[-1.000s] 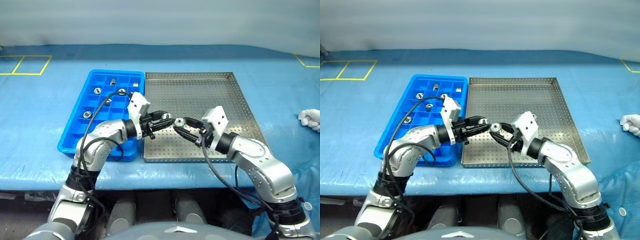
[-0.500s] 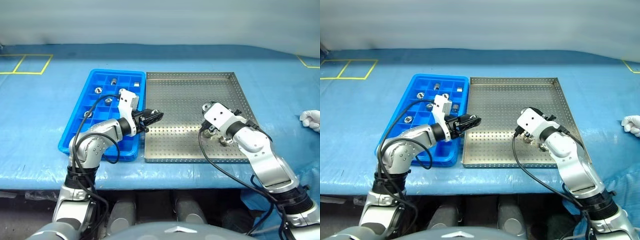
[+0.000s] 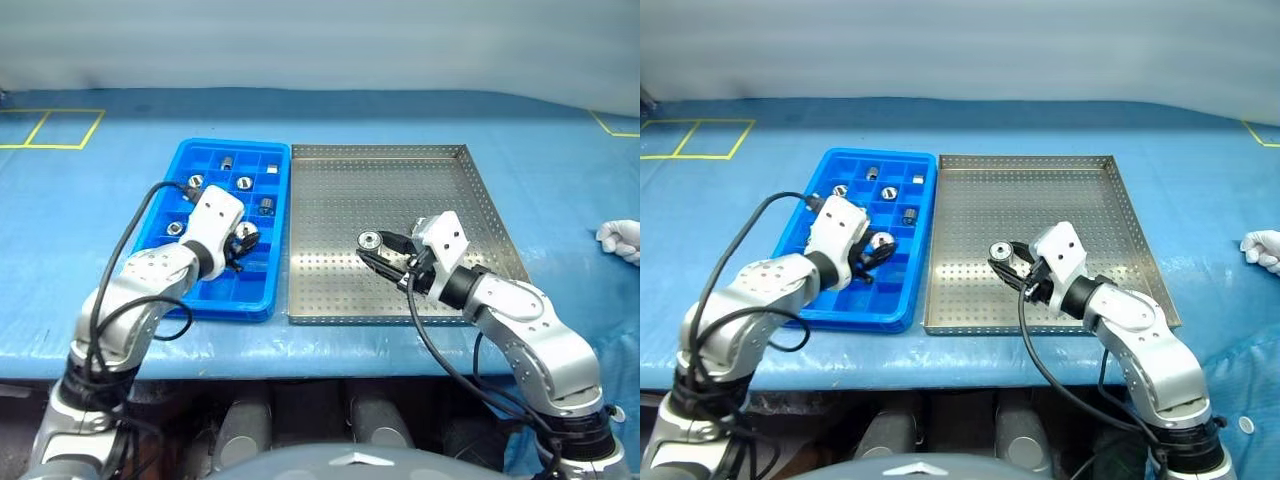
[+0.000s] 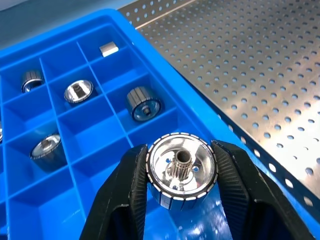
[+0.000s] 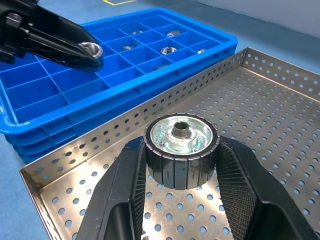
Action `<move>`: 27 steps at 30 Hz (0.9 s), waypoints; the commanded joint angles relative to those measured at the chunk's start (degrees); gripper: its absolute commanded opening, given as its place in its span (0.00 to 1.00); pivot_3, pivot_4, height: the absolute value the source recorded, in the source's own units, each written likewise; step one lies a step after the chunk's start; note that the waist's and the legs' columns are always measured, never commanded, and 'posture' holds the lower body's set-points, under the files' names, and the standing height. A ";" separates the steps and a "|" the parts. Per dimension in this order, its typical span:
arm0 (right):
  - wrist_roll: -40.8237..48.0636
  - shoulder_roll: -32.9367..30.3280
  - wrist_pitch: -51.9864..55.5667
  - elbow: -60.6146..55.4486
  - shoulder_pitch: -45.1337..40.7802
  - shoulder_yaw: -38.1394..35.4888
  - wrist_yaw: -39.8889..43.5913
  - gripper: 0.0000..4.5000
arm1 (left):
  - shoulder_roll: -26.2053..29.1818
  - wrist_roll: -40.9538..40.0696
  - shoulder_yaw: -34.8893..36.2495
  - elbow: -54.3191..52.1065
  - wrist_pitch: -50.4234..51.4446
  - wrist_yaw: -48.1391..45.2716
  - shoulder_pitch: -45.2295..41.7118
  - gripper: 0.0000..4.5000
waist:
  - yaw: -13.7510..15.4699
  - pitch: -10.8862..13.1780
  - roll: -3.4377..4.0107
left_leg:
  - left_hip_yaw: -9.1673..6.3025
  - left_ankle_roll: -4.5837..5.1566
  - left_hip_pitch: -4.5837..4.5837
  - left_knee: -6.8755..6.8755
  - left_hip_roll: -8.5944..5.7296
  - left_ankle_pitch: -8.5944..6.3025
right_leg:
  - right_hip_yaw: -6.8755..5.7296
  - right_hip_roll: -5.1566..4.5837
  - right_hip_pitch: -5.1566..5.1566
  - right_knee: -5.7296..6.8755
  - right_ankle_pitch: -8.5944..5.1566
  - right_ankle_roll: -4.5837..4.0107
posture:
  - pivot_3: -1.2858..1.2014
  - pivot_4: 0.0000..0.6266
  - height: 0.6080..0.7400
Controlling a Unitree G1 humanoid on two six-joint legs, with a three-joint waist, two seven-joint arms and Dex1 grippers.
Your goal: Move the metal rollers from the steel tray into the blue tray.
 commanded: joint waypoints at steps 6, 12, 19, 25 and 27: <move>0.89 -0.60 -2.04 2.91 -3.42 -1.18 0.88 0.37 | 3.97 1.80 13.88 -11.14 8.18 1.91 9.57 0.38 | 0.93 0.01 -0.02 | -0.01 -0.02 -0.01 -0.09 0.02 -0.01 | -0.05 0.00 -0.04 0.00 -0.03 -0.05 | 0.57 0.24 1.00; -0.54 0.11 -3.58 6.91 -6.60 1.21 1.10 0.37 | 3.03 3.27 16.84 -13.15 10.11 3.26 14.17 0.38 | 3.32 0.04 -0.08 | -0.04 -0.03 -0.01 -0.04 0.02 -0.02 | -0.10 -0.02 -0.02 -0.01 -0.04 -0.06 | 0.58 0.24 1.00; -1.34 0.26 -4.32 7.75 -7.16 2.58 1.45 0.37 | 1.72 5.15 15.50 -9.68 8.14 5.04 14.02 0.38 | 4.65 0.05 -0.10 | -0.04 -0.05 -0.08 -0.06 -0.01 -0.03 | -0.15 -0.08 -0.04 -0.07 -0.04 -0.07 | 0.58 0.24 1.00; -1.86 0.21 -4.08 6.80 -6.92 2.61 0.88 0.37 | 1.24 6.79 13.41 -7.15 6.09 6.18 12.36 0.66 | 4.67 0.06 -0.11 | -0.04 -0.06 -0.07 -0.05 0.00 -0.03 | -0.16 -0.08 -0.04 -0.06 -0.04 -0.07 | 0.57 0.24 1.00; -2.16 0.28 -4.42 6.74 -6.89 2.69 0.64 0.37 | -0.71 6.65 14.30 -6.38 5.86 6.60 11.08 0.80 | 4.65 0.06 -0.11 | -0.04 -0.06 -0.06 -0.05 0.00 -0.03 | -0.16 -0.09 -0.04 -0.06 -0.04 -0.07 | 0.57 0.24 1.00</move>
